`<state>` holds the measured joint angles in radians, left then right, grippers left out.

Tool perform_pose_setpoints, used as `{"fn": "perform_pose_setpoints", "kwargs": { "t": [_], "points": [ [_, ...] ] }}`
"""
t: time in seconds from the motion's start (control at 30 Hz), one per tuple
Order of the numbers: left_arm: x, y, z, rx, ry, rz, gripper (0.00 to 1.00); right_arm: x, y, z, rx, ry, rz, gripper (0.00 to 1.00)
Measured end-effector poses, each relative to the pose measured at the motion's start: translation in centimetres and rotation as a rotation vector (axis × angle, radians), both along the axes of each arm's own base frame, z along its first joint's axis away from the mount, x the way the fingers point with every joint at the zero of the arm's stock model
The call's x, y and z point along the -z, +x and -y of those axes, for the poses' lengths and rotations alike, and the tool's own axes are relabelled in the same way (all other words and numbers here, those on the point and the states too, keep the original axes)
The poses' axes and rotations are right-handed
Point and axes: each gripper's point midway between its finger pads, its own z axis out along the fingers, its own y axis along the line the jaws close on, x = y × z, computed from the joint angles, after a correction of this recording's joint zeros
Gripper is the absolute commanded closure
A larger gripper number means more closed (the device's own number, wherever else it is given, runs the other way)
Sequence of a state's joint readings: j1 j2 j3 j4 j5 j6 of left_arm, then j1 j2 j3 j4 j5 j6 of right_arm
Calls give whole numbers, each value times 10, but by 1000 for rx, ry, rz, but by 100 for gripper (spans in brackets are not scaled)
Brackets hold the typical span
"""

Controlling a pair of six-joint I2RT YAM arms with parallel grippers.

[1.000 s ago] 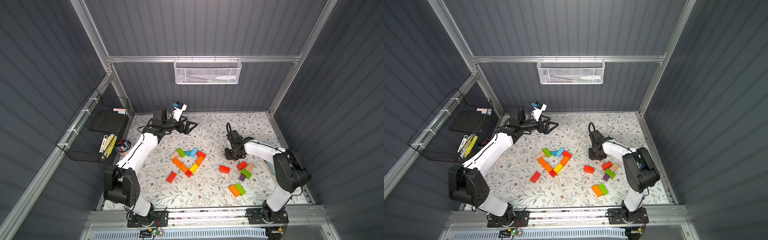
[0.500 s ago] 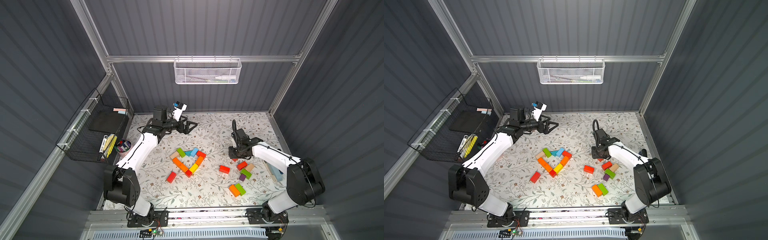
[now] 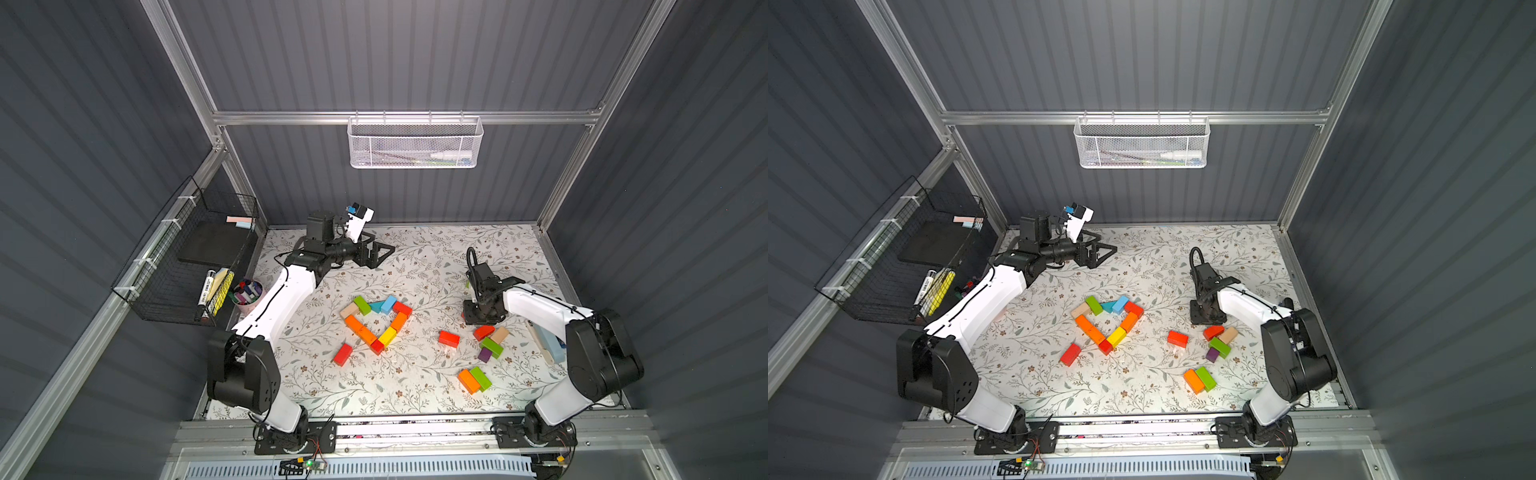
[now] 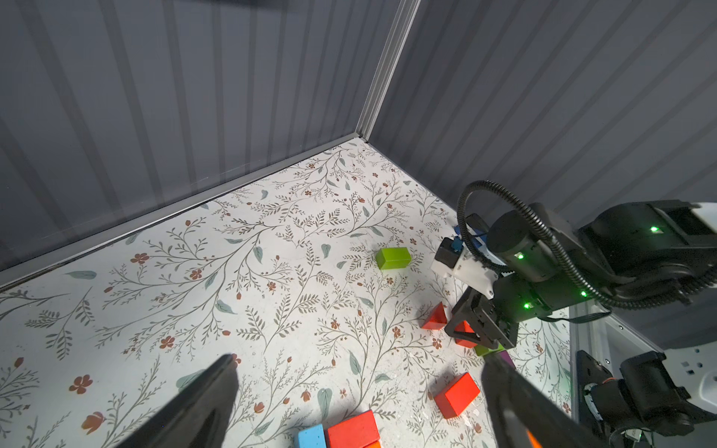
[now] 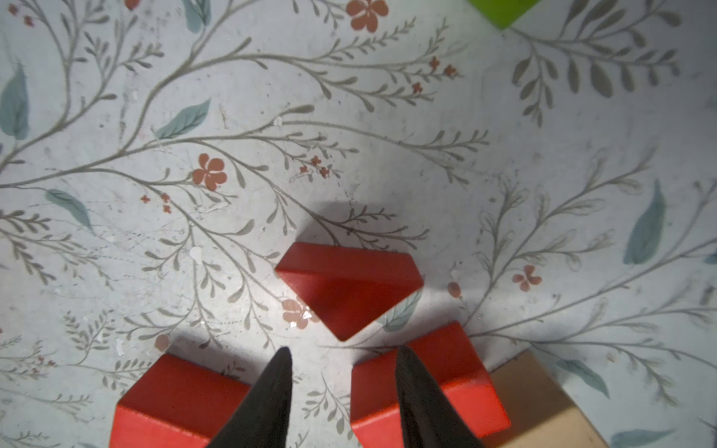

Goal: Assemble a heart with building blocks
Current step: Adjust the building block at the center of the board, then move the building block to the center of the board.

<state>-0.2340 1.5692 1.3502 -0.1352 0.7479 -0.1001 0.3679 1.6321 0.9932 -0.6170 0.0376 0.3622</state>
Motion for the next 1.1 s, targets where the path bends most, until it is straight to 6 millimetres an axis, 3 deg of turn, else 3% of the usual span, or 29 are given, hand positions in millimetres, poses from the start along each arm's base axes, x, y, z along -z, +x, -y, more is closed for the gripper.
{"fn": "perform_pose_setpoints", "kwargs": {
  "t": [0.23,0.63,0.8,0.97,1.1],
  "points": [
    [0,0,0,0,0,0,1,16,9,-1,19,-24,-30,61],
    [0,0,0,1,2,3,1,17,50,-25,-2,-25,21,65],
    [0,0,0,1,2,3,1,17,56,-31,-15,-35,32,65],
    [0,0,0,1,2,3,1,10,58,-29,-29,-47,54,58],
    [0,0,0,1,2,2,1,-15,60,-23,-59,-34,110,55]
  ]
}}
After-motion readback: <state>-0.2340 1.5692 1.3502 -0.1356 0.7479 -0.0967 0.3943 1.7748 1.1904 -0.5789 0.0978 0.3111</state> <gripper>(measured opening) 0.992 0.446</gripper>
